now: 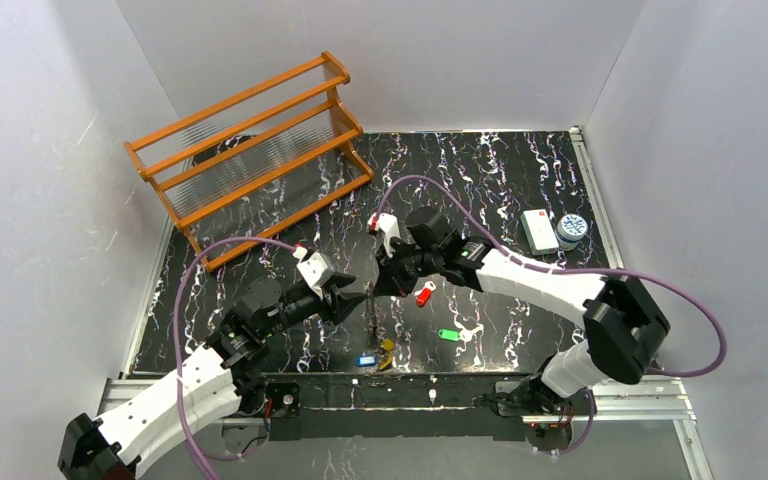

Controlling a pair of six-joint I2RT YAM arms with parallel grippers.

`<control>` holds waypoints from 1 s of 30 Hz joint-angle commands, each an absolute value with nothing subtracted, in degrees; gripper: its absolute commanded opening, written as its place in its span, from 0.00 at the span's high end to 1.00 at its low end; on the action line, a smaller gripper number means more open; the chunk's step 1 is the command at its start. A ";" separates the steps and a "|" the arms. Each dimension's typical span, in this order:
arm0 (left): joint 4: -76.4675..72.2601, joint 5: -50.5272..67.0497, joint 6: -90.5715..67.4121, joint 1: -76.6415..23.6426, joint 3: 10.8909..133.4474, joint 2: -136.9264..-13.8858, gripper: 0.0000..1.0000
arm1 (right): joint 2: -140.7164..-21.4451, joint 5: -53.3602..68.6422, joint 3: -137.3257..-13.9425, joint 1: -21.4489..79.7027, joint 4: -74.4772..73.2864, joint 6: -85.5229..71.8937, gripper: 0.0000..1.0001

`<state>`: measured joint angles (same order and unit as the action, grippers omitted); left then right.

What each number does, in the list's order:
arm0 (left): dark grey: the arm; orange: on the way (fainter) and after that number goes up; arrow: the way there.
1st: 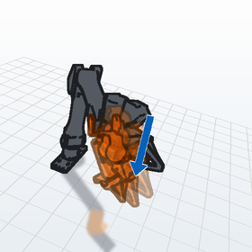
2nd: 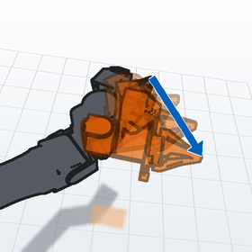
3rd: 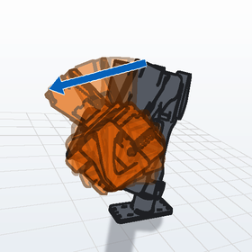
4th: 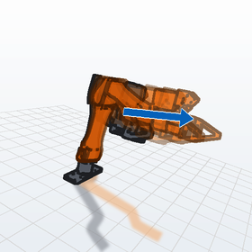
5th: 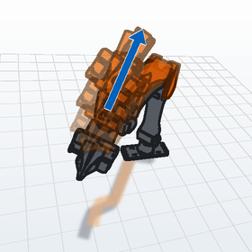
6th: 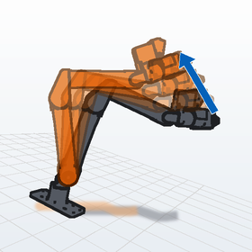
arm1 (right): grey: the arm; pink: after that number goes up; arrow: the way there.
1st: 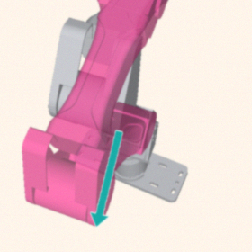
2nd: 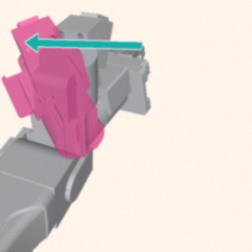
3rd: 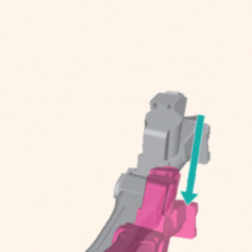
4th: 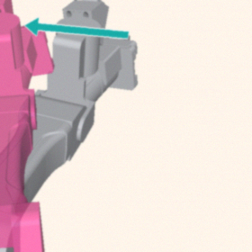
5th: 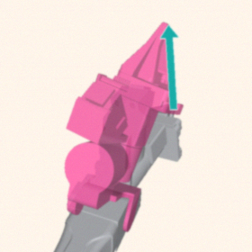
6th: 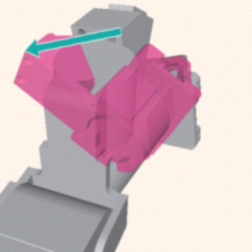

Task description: Put the keys on the keyring

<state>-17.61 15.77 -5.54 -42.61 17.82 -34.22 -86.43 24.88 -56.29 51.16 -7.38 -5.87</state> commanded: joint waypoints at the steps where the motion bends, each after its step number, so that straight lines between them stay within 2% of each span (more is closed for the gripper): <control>1: -14.49 18.08 1.55 -42.94 20.91 -32.73 0.55 | -80.98 27.97 -57.81 51.67 -6.38 -2.92 0.99; 7: -10.37 20.85 7.78 -42.97 23.16 -31.95 0.56 | -80.73 25.60 -58.80 51.83 -7.00 -0.17 0.99; 12: -9.85 24.59 9.53 -42.94 23.08 -32.33 0.58 | -76.19 27.61 -51.27 52.84 2.88 7.18 0.99; 15: -9.85 27.03 10.25 -42.90 22.75 -32.68 0.61 | -72.24 31.38 -44.67 53.10 9.85 13.54 0.99; 18: -10.53 28.96 10.66 -42.92 22.19 -32.85 0.61 | -68.18 40.79 -40.70 53.23 10.54 25.21 0.99; 20: -11.78 29.87 10.16 -42.92 21.58 -32.96 0.61 | -66.23 42.78 -38.09 53.18 12.37 29.00 0.99; 25: -20.30 30.33 4.12 -42.97 17.29 -33.45 0.65 | -65.09 40.31 -34.98 53.26 16.29 29.98 0.99; 30: -28.23 25.97 -3.68 -42.91 13.24 -34.44 0.66 | -70.47 34.10 -36.80 53.25 17.06 25.67 0.99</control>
